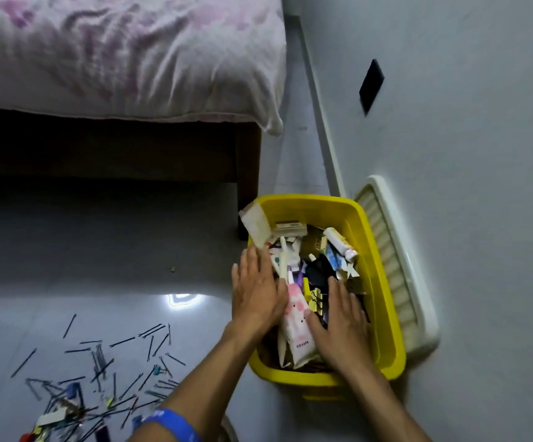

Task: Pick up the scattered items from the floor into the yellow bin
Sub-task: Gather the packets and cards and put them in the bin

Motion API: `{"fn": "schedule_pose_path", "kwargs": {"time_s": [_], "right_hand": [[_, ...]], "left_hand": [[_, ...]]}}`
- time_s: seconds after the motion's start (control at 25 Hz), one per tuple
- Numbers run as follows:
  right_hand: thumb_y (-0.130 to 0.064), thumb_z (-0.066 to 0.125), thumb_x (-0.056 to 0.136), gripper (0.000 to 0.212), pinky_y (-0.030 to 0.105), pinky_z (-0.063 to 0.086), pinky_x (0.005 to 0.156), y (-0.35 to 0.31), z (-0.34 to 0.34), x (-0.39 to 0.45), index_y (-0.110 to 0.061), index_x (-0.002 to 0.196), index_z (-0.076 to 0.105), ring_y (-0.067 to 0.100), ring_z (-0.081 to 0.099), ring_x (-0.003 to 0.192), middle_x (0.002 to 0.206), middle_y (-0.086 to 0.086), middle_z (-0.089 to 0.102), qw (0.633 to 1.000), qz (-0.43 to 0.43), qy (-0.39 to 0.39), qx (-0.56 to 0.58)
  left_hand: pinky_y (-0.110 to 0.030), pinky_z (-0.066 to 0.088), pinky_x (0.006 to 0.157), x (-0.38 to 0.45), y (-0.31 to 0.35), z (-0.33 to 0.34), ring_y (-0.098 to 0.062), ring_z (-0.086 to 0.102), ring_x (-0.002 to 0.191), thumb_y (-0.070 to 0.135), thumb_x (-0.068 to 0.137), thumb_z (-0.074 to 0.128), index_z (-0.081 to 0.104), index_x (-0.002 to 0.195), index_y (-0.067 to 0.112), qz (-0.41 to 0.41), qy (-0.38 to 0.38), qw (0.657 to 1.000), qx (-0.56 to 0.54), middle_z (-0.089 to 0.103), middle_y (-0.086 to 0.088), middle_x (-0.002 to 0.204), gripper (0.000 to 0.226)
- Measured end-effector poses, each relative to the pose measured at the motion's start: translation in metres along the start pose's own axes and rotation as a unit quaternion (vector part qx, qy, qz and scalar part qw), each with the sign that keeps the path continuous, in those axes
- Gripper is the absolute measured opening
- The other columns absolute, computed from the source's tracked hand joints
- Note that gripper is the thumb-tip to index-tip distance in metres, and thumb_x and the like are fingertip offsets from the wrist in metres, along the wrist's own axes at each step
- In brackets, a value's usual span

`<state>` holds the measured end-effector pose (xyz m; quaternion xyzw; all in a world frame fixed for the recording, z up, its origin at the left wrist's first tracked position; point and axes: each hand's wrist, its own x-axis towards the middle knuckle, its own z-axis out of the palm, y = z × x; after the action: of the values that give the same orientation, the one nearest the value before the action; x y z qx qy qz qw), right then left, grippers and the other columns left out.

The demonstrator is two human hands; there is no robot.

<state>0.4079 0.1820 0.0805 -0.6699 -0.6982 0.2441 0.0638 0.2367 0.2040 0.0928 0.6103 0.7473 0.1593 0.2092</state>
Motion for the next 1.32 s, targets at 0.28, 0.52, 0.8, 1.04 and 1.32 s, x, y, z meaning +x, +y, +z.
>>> {"fn": "schedule_pose_path", "kwargs": {"time_s": [0.28,0.52,0.8,1.04,1.32], "right_hand": [[-0.059,0.034,0.095,0.076,0.047,0.01,0.122,0.008,-0.005,0.015,-0.029,0.156,0.0,0.021,0.002,0.151,0.165,-0.001,0.003,0.994,0.01,0.104,-0.024],[-0.081,0.004,0.083,0.072,0.051,-0.008,0.117,0.01,0.022,0.021,-0.054,0.146,-0.018,0.015,-0.03,0.144,0.16,-0.019,-0.02,0.992,-0.079,-0.042,-0.086],[-0.076,0.018,0.089,0.075,0.062,-0.002,0.114,0.016,0.008,0.042,-0.048,0.146,-0.023,0.031,-0.015,0.149,0.162,-0.01,-0.019,0.99,0.001,-0.042,-0.136],[-0.055,0.034,0.097,0.07,0.063,-0.002,0.115,-0.031,-0.023,0.026,-0.041,0.153,-0.005,0.035,-0.014,0.148,0.164,-0.002,-0.011,0.976,-0.003,-0.108,-0.19],[-0.008,0.055,0.08,0.081,0.044,0.01,0.122,-0.155,0.003,-0.015,-0.018,0.154,0.023,0.026,0.005,0.151,0.164,0.006,0.011,0.967,-0.235,0.011,-0.097]], "left_hand": [[-0.039,0.04,0.103,0.031,0.016,-0.004,-0.024,0.051,0.119,0.041,0.094,0.048,0.064,0.116,0.015,0.144,0.112,0.982,-0.047,0.059,-0.005,0.126,0.038],[-0.056,-0.009,0.117,0.037,0.011,0.0,-0.021,0.001,0.151,0.052,0.102,0.017,0.016,0.155,0.028,0.122,-0.104,0.976,0.15,0.009,-0.003,0.164,0.059],[-0.06,-0.009,0.114,-0.022,-0.027,0.006,-0.023,-0.01,0.151,0.042,0.103,0.019,0.017,0.154,0.023,0.157,-0.113,0.955,0.224,0.007,0.003,0.164,0.055],[-0.055,0.005,0.119,-0.027,-0.021,-0.027,-0.022,0.011,0.15,0.034,0.103,0.037,0.03,0.151,0.022,0.182,-0.198,0.96,0.075,0.025,0.001,0.16,0.051],[-0.012,0.011,0.115,-0.08,-0.072,-0.068,-0.015,0.024,0.144,0.017,0.097,0.047,0.038,0.148,0.02,0.123,-0.032,0.977,-0.171,0.038,-0.002,0.155,0.052]]}}
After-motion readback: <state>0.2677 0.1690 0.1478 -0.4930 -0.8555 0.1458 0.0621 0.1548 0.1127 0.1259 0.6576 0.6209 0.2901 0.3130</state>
